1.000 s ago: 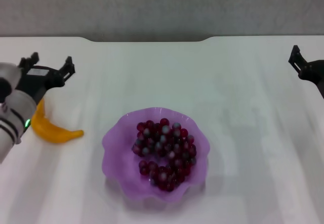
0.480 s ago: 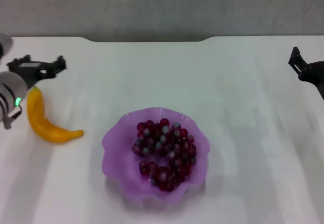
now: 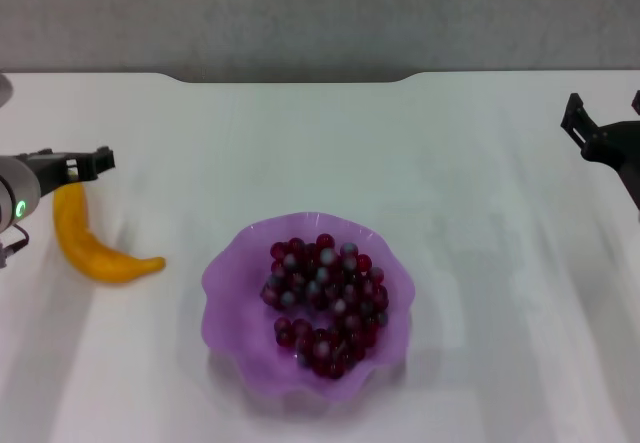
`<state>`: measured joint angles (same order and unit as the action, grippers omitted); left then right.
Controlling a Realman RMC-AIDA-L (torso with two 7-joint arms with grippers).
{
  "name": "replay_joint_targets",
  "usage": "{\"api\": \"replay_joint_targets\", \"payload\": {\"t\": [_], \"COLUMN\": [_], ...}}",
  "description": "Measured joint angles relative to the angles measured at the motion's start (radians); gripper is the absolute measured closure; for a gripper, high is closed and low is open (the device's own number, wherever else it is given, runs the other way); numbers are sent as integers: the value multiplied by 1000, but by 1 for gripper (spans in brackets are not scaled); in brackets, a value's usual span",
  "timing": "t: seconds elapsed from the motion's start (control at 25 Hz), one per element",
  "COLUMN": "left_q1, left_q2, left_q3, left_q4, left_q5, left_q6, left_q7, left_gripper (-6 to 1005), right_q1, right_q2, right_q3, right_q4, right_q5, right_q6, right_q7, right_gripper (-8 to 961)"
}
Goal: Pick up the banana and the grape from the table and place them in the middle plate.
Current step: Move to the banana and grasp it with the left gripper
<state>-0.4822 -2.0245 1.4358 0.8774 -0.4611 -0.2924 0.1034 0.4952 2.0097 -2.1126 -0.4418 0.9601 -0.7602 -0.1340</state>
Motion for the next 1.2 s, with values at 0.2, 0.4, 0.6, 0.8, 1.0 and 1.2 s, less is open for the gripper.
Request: {"api": "replay_joint_targets", "payload": {"t": [0.2,0.4,0.6,0.8,1.0,1.2], "left_q1": [5,-3,-36,-39,-68,-89], "left_q2": [-3,-5,-5,-7,-7,-8], "left_q3": [-1,-7,-52,-50,-52,-49], "left_q4": [-3,-85,-159,-187,-260,-308], "left_q5": [35,41,32,30,29,28], "left_q6": [-7,43,45,54,91,110], "left_q7": [1,-3,-12,-61,-75,-75], "left_gripper": [207,200,195,194,193,194], "right_q1": [3,4,1,0,0,0], "right_q2": [1,1,1,1,1,1], "right_q3": [-7,-14,-15,-15,-15,-15], "right_q4": [-2,-4,-12,-13,-14,-14], "right_q5": [0,0,0,0,0,0], "right_q6": [0,-1,-1,-1,-1,-1], "right_q7": [0,3,3,2,1,1], "right_gripper": [86,86,86,86,87,87]}}
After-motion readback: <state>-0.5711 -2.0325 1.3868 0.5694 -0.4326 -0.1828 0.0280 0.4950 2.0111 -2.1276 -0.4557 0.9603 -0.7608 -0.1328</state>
